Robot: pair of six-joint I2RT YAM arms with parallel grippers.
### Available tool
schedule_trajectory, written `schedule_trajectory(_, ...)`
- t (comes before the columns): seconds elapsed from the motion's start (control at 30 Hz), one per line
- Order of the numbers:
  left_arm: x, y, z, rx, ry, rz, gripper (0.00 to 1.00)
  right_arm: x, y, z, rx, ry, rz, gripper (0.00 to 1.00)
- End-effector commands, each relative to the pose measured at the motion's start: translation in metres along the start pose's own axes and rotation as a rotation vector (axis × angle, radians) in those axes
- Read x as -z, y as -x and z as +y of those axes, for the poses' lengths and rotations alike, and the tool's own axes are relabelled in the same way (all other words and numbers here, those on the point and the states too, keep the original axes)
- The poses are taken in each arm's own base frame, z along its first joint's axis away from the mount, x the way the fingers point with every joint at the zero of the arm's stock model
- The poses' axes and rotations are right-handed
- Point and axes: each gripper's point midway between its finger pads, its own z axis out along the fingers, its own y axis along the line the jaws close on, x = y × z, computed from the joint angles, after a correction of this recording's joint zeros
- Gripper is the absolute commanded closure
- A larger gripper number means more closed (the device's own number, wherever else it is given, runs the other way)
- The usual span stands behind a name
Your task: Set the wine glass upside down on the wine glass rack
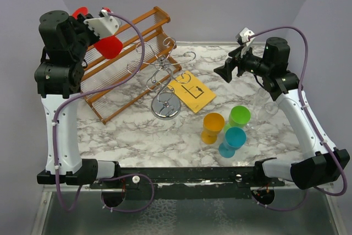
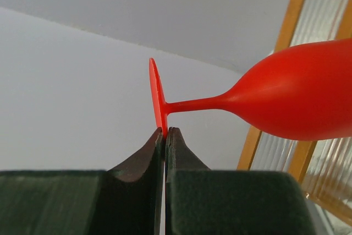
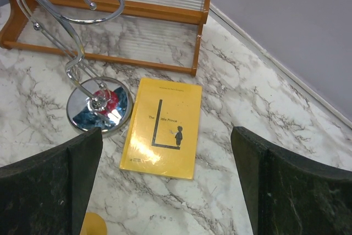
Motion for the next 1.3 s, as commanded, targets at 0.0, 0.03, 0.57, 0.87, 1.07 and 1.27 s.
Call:
schedule_trajectory(0.0,-0.006,-0.005,-0.042,-0.230,-0.214,-0.032,1.00,0.003,0.011,0.001,0.041,0.001,-0.039,0.00)
schedule_trajectory(0.03,-0.007,-0.007,-0.051,-0.267,-0.250,-0.035,1.00,0.003,0.011,0.001,0.041,0.001,-0.039,0.00)
schedule_trajectory(0.57,-0.027,0.023,-0.149,-0.459,-0.566,-0.249,1.00,0.001,0.007,0.000,0.040,0.003,-0.029,0.00)
schedule_trajectory(0.87,-0.038,0.046,-0.171,-0.539,-0.612,-0.371,1.00,-0.003,0.003,0.000,0.032,0.015,-0.016,0.00)
schedule_trajectory(1.07,-0.032,0.068,-0.175,-0.549,-0.635,-0.484,1.00,-0.004,0.001,0.000,0.032,0.017,-0.010,0.00)
schedule_trajectory(1.27,-0.028,0.079,-0.179,-0.537,-0.653,-0.549,1.00,-0.004,0.000,0.000,0.032,0.020,-0.006,0.00)
